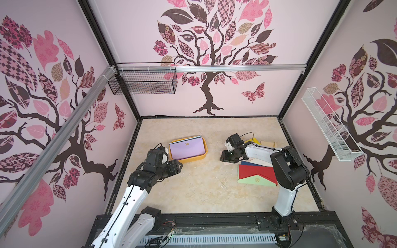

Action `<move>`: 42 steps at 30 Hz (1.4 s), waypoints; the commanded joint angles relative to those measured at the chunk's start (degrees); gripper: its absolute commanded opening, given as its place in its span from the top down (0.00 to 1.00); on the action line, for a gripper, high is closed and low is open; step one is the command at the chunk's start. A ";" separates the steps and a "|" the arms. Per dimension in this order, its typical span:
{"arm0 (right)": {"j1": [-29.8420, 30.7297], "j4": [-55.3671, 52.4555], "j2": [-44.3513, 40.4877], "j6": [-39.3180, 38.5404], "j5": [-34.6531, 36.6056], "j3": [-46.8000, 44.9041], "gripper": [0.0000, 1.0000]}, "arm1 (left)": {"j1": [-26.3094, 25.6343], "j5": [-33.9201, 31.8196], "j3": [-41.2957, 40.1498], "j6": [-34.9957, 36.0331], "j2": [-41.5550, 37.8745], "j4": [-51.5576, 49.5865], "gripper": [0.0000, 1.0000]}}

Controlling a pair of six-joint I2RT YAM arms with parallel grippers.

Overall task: Put the sealed envelopes into the storage box
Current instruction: Move the envelope to the center of the board.

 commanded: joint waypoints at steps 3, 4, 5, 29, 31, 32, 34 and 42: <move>6.09 1.25 -1.41 5.20 -4.39 -6.73 0.51 | 0.00 2.80 -2.97 -5.28 -1.47 3.97 0.37; 7.47 3.24 -1.59 7.29 -5.05 -7.91 0.52 | -0.07 3.98 -5.15 -6.75 -2.58 6.48 0.37; 8.78 5.18 -1.81 9.22 -5.34 -8.97 0.52 | -0.13 4.17 -6.66 -7.70 -3.45 7.78 0.38; 2.59 -1.50 -17.33 7.67 -1.18 -8.52 0.51 | -8.57 1.94 -10.25 -10.35 5.02 12.42 0.48; -0.79 -1.91 -15.02 5.93 -2.33 -7.77 0.52 | -9.44 2.42 -10.42 -10.51 6.60 13.79 0.48; -1.85 -2.06 -13.83 5.58 -2.91 -7.31 0.52 | -9.57 2.50 -10.70 -10.51 6.94 14.18 0.48; -2.94 -1.94 -11.10 5.46 -3.52 -6.11 0.53 | -9.58 2.26 -11.31 -10.30 7.17 14.51 0.47; -2.27 -0.20 -6.60 5.63 -5.60 -8.32 0.54 | -9.58 1.15 -12.07 -9.16 7.62 13.67 0.46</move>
